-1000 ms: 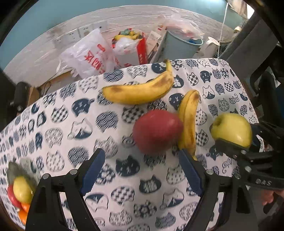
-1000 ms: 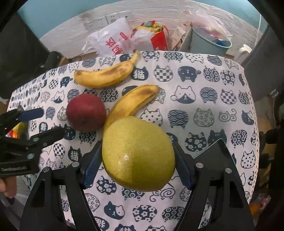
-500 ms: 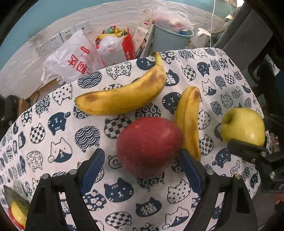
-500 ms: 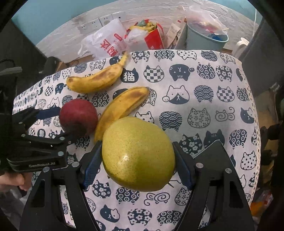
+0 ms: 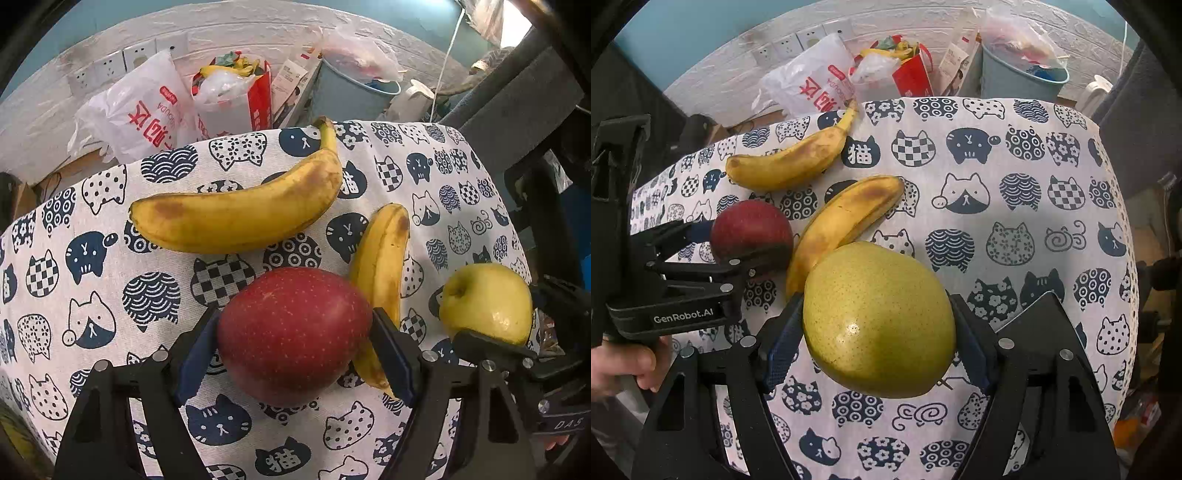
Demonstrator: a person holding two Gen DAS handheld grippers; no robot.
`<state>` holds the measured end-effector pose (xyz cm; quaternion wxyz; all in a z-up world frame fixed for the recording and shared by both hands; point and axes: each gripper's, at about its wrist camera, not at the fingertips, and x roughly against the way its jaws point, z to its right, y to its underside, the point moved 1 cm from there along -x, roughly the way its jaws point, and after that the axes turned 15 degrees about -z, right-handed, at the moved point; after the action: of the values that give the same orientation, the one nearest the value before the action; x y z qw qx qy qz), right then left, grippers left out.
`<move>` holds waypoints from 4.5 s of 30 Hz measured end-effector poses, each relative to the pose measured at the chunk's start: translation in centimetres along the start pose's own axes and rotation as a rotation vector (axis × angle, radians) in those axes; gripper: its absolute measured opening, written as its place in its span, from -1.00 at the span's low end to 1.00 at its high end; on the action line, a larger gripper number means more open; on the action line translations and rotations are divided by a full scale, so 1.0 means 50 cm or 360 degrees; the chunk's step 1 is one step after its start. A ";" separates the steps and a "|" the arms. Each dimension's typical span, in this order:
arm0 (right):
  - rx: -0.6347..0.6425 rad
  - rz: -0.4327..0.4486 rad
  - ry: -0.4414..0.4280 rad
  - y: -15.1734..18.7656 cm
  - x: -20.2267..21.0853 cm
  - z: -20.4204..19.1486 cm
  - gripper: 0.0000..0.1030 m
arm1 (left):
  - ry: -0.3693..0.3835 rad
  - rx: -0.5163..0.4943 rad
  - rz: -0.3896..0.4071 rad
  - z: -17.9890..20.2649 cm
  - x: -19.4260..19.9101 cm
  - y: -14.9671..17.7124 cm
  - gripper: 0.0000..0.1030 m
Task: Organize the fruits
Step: 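Grasp the red apple with the left tool, then carry apple and pear to the plate while the right tool releases the pear, then lower the red apple onto the plate and open the left tool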
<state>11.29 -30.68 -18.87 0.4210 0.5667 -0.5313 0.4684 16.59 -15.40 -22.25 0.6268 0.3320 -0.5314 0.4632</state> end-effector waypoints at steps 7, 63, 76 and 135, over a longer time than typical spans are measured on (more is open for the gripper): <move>0.0019 0.0013 0.0002 -0.004 0.005 -0.009 0.47 | -0.0099 -0.0039 0.0020 0.012 0.006 0.025 0.57; 0.0770 0.0164 -0.0180 0.012 0.081 -0.548 0.47 | -0.0190 0.0645 0.0377 -0.339 0.342 0.433 0.57; 0.0967 0.0064 -0.0217 0.030 0.021 -0.716 0.47 | -0.0198 0.0862 0.0419 -0.459 0.355 0.546 0.57; 0.1021 -0.0159 -0.0145 0.049 -0.111 -0.739 0.50 | -0.0139 0.1017 0.0262 -0.521 0.300 0.567 0.57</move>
<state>5.76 6.31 -16.71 0.2192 0.7162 -0.3464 0.5648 -0.46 21.63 -15.39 0.4280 0.4874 -0.4107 0.6408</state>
